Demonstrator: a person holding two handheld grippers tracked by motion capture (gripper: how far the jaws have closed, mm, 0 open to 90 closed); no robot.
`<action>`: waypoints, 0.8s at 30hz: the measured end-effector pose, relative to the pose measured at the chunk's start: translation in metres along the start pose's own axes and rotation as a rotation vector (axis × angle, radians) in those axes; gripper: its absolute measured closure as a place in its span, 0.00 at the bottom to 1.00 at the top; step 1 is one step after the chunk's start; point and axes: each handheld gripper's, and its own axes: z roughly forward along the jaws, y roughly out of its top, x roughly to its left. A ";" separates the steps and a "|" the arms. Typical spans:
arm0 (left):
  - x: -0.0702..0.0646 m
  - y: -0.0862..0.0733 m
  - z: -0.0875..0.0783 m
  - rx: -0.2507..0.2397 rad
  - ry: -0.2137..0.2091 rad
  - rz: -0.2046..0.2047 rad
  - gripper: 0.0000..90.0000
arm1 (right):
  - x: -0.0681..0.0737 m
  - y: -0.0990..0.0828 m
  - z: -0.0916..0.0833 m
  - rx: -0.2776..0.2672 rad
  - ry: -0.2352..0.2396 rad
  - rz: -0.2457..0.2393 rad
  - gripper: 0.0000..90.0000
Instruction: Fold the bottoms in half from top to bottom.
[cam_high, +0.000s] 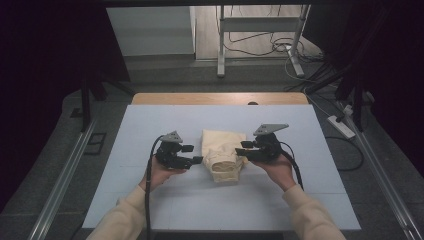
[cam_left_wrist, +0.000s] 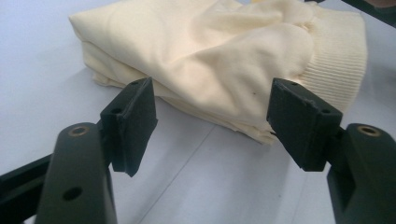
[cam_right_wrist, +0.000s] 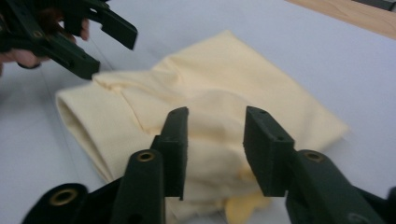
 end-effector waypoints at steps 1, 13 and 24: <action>0.000 0.000 0.000 0.000 0.004 0.000 0.36 | 0.001 0.003 0.002 0.002 0.006 -0.001 0.71; 0.001 0.000 -0.002 -0.005 0.023 -0.004 0.36 | 0.027 0.002 0.031 0.154 0.078 -0.107 0.99; -0.001 -0.001 -0.002 -0.001 0.024 -0.001 0.35 | 0.019 -0.028 0.033 0.172 0.077 -0.062 0.99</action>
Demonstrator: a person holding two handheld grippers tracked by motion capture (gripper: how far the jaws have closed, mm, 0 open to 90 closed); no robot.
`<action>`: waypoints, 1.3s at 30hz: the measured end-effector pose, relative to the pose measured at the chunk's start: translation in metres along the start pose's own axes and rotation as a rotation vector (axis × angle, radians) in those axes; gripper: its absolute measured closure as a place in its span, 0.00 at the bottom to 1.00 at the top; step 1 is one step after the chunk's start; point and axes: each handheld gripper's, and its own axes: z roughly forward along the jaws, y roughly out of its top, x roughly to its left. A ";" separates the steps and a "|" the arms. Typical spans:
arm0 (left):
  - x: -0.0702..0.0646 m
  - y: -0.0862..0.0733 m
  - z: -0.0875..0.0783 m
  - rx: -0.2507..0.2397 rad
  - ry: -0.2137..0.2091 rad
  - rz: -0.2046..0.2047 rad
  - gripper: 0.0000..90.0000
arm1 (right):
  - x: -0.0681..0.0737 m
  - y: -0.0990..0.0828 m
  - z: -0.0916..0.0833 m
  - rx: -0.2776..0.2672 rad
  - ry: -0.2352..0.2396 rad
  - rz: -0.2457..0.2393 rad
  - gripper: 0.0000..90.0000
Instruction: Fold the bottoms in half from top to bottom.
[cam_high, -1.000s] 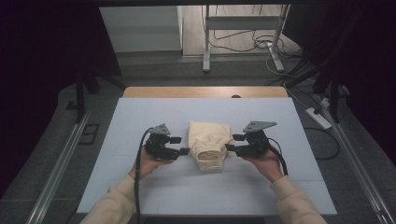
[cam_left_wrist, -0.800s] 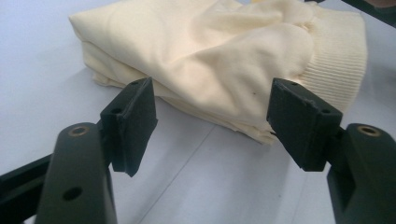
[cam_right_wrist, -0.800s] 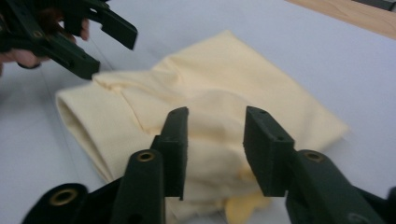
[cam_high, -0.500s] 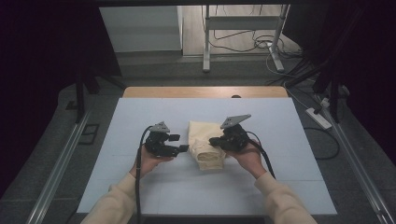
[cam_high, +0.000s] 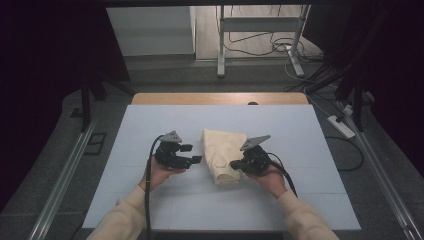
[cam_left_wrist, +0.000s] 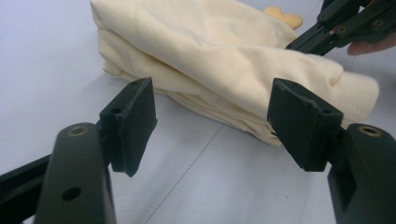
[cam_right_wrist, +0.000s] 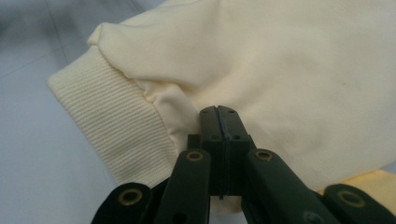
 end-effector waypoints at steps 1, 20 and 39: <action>0.000 0.000 0.000 0.000 0.001 0.001 0.35 | 0.000 0.000 0.000 -0.002 -0.006 -0.002 0.99; -0.006 -0.007 -0.003 0.010 0.015 0.007 0.34 | 0.001 -0.010 -0.036 -0.128 -0.074 -0.034 0.99; -0.008 -0.032 -0.020 0.013 0.046 -0.015 0.33 | -0.005 -0.049 -0.053 -0.116 -0.139 0.023 0.49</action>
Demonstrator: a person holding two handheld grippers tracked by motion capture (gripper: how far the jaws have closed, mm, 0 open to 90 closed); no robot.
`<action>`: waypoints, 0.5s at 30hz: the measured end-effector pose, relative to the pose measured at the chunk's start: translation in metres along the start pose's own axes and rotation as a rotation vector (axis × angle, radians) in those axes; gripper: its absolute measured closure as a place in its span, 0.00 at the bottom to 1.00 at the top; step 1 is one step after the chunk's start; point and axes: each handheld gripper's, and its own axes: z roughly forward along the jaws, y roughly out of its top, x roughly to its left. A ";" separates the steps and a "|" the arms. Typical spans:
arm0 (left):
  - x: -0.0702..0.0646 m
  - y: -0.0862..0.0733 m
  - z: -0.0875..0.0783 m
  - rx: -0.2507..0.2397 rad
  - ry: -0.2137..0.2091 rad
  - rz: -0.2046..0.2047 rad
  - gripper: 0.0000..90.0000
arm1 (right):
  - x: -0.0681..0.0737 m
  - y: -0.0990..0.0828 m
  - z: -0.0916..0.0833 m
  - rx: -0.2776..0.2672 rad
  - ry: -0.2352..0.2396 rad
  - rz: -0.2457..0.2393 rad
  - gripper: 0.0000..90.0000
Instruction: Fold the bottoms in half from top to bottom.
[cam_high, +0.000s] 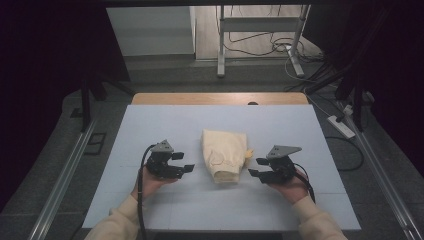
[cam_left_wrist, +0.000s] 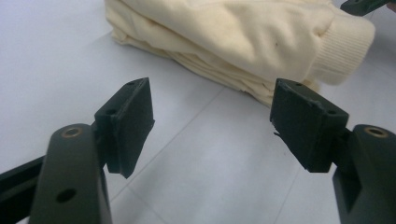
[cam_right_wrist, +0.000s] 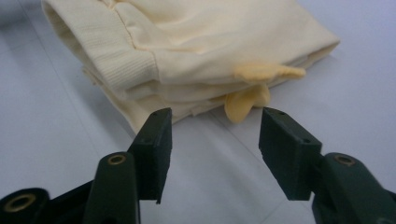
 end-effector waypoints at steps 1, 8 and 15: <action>0.000 -0.002 -0.002 0.000 0.003 -0.002 0.33 | 0.000 -0.001 -0.001 0.001 0.002 0.005 0.48; -0.001 -0.018 -0.010 0.014 0.005 -0.017 0.32 | 0.000 -0.015 -0.007 0.022 -0.004 0.021 0.45; -0.005 -0.030 -0.020 0.017 0.014 -0.027 0.31 | -0.002 -0.029 -0.024 -0.002 -0.023 0.039 0.44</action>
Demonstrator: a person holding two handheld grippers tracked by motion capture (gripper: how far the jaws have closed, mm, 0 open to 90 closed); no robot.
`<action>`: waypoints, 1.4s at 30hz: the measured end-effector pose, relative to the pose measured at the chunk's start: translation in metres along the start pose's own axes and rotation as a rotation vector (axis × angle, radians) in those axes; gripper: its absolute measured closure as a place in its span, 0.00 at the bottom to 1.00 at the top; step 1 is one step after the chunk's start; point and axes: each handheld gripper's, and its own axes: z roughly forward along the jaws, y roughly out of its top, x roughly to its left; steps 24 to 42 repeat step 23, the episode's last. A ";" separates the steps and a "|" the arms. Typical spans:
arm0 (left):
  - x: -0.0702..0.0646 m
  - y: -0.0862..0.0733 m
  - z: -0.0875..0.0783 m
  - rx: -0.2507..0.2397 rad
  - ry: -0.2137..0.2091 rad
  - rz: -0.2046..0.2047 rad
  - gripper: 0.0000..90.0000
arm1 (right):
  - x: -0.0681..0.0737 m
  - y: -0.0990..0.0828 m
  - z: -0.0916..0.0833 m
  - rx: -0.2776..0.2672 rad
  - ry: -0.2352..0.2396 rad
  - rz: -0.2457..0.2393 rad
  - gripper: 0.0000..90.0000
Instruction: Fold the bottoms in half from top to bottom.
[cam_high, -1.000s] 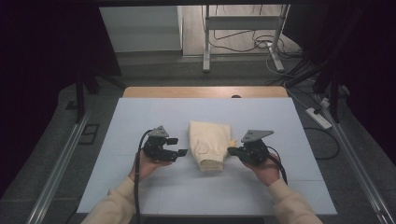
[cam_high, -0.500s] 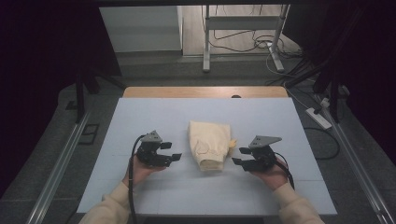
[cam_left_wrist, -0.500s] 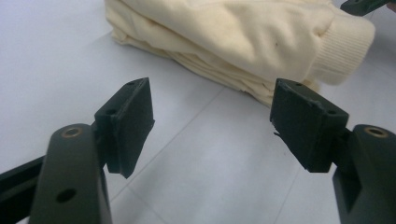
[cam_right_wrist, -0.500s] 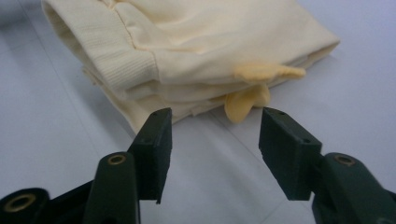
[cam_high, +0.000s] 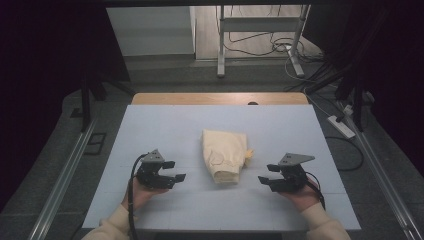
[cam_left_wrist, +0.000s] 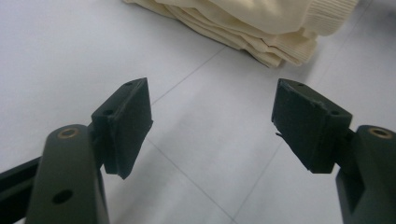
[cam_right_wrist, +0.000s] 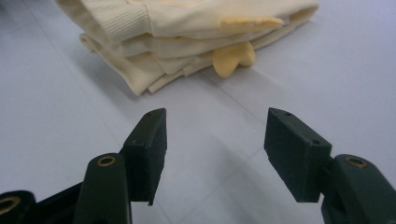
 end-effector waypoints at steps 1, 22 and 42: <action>0.000 -0.002 -0.002 -0.001 0.004 -0.003 0.31 | -0.001 -0.002 -0.003 -0.001 -0.002 0.002 0.43; 0.005 -0.018 -0.012 0.004 0.024 -0.035 0.30 | -0.007 -0.015 -0.016 -0.025 -0.025 0.011 0.42; 0.005 -0.018 -0.012 0.004 0.024 -0.035 0.30 | -0.007 -0.015 -0.016 -0.025 -0.025 0.011 0.42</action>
